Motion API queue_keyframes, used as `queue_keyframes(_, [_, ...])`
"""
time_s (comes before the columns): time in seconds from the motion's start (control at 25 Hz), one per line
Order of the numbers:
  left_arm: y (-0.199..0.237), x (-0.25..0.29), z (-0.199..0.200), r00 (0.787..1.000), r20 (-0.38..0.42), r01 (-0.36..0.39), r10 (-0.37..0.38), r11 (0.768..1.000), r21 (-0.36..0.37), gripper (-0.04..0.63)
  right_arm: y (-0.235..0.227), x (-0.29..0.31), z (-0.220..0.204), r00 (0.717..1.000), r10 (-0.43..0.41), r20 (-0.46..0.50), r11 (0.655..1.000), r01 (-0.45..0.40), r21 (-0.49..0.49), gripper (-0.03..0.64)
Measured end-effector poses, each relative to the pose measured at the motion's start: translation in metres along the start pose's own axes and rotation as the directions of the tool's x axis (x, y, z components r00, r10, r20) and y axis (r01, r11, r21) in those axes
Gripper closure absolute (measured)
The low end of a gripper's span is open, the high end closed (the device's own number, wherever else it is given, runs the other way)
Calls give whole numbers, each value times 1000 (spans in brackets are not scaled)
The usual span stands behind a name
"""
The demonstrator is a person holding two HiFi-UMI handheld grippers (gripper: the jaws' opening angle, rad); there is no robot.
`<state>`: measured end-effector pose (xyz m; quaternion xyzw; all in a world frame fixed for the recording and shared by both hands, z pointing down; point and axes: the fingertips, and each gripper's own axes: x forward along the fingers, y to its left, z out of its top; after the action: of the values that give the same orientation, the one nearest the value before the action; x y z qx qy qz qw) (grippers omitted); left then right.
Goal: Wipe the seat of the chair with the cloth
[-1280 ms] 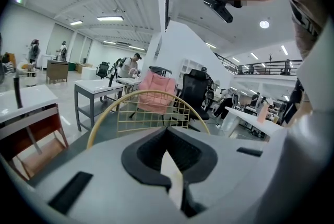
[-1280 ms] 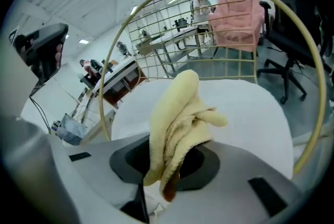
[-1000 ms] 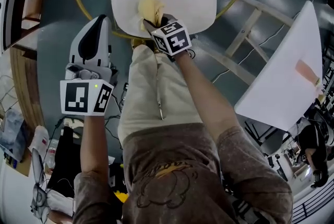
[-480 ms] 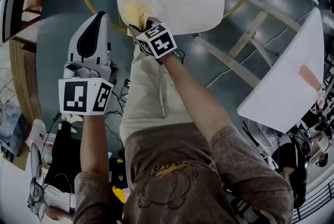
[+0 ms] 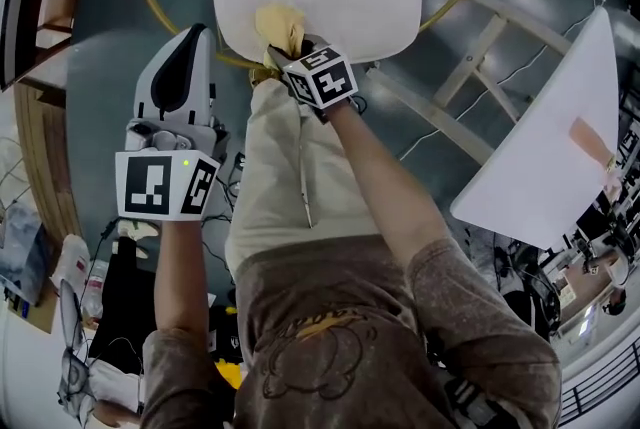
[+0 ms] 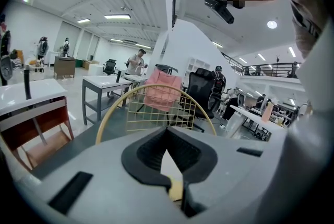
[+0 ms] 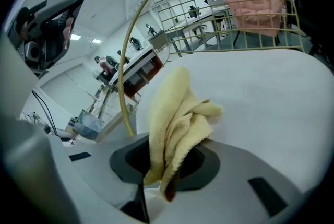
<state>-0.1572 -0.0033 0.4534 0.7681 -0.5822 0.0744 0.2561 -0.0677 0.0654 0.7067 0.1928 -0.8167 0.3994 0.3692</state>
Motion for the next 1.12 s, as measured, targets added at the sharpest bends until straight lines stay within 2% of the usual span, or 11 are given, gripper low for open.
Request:
queue_keyframes(0.28, [-9,11,-3,999,-14,31,-30,999,17,588,-51,-30,-24,996,-81,-20,996,82,37,505])
queue_keyframes(0.72, [-36,29,1,996,-25,85,-85,996,37,588,-100,-80,-47,983,-179,-45,982,181,59,505])
queue_keyframes(1.12, [-65,39,5,989,-30,145,-144,989,42,588,-141,-148,-65,951,-303,-58,942,308,132,505])
